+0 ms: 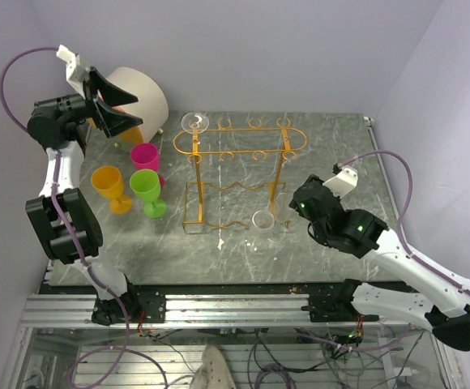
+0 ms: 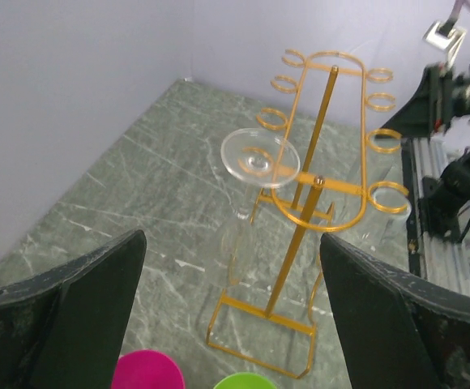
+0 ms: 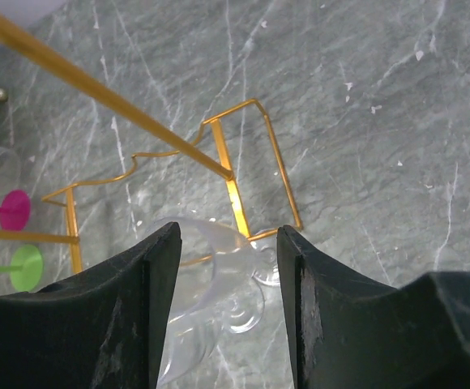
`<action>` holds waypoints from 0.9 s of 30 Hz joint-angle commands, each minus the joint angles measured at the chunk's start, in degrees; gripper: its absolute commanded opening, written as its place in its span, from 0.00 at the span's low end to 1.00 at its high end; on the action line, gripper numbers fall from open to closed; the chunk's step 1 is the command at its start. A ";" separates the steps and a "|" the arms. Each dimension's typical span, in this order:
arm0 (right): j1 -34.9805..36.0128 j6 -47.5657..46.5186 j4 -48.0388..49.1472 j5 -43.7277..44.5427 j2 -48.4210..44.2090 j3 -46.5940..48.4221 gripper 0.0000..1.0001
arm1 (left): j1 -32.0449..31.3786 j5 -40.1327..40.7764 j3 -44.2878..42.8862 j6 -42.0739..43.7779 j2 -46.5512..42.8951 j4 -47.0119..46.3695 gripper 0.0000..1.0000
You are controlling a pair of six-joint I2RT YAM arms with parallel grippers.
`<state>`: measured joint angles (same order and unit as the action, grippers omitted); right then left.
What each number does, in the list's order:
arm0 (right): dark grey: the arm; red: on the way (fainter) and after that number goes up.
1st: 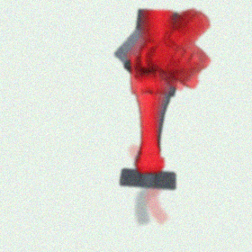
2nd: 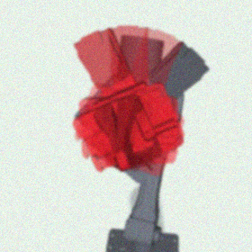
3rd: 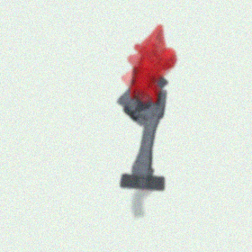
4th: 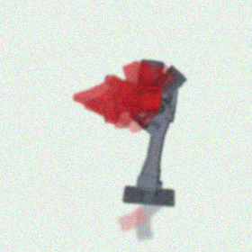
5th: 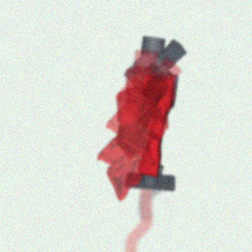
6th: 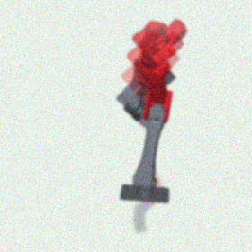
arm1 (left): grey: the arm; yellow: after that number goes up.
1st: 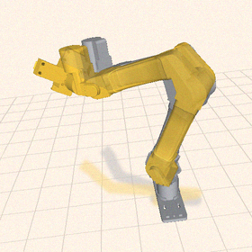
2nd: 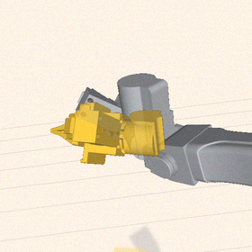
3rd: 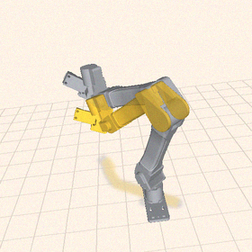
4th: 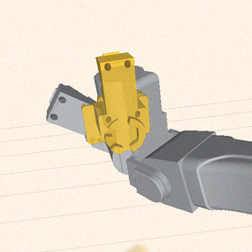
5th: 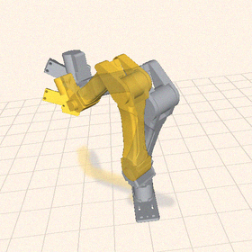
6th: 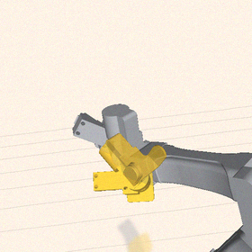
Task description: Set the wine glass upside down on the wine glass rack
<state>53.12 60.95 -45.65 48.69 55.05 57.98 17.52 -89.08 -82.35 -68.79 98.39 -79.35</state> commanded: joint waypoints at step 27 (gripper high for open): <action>-7.94 -5.39 11.51 -12.84 0.26 -7.56 0.23 | 2.27 8.00 -12.83 -48.23 -9.28 -0.77 0.87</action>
<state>45.78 56.10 -35.64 36.36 55.48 50.96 19.40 -82.02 -99.29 -102.61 87.42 -67.77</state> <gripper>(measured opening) 0.255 0.911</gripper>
